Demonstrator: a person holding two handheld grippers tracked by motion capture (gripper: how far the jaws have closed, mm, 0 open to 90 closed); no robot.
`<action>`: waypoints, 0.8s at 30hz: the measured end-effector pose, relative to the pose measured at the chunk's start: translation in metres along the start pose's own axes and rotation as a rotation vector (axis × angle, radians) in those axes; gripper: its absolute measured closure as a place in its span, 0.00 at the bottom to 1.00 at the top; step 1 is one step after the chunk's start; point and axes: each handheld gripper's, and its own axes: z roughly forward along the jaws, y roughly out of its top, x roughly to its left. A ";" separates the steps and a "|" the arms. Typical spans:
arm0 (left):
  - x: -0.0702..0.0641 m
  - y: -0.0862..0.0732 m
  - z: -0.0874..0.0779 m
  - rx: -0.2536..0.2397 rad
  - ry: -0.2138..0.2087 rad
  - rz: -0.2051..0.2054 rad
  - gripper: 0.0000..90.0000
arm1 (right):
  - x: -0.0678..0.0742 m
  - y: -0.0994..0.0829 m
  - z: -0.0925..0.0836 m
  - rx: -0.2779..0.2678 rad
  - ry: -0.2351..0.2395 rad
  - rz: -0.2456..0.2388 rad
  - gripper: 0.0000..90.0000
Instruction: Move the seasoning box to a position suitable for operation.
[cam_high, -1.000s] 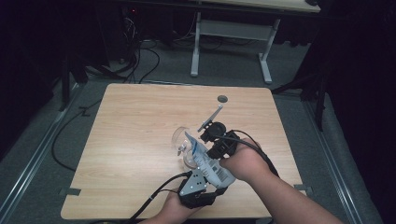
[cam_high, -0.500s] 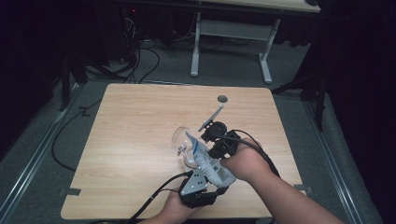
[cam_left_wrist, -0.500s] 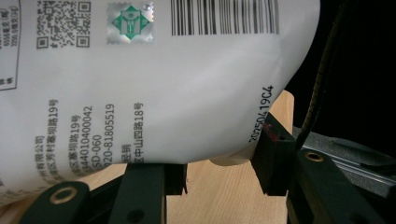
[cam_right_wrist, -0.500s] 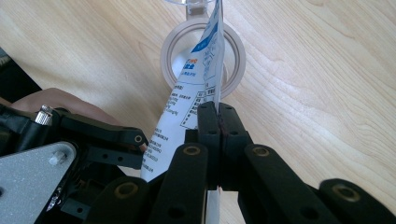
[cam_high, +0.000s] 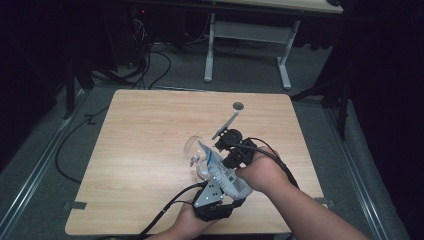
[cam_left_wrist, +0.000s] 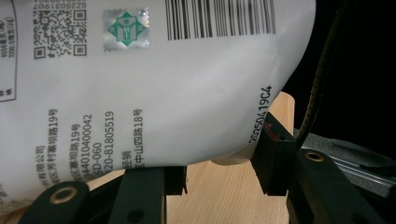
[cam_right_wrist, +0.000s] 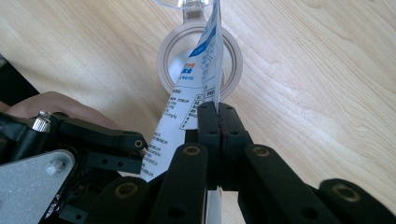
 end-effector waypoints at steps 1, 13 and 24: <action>0.000 0.000 0.000 -0.001 0.000 0.000 0.68 | 0.000 0.000 0.000 0.000 -0.002 -0.004 1.00; 0.000 0.000 -0.001 -0.007 0.003 0.002 0.68 | 0.002 0.001 -0.001 -0.003 -0.003 -0.009 1.00; 0.000 0.002 -0.002 -0.015 0.003 -0.004 0.68 | 0.002 0.002 -0.003 -0.007 -0.002 -0.011 1.00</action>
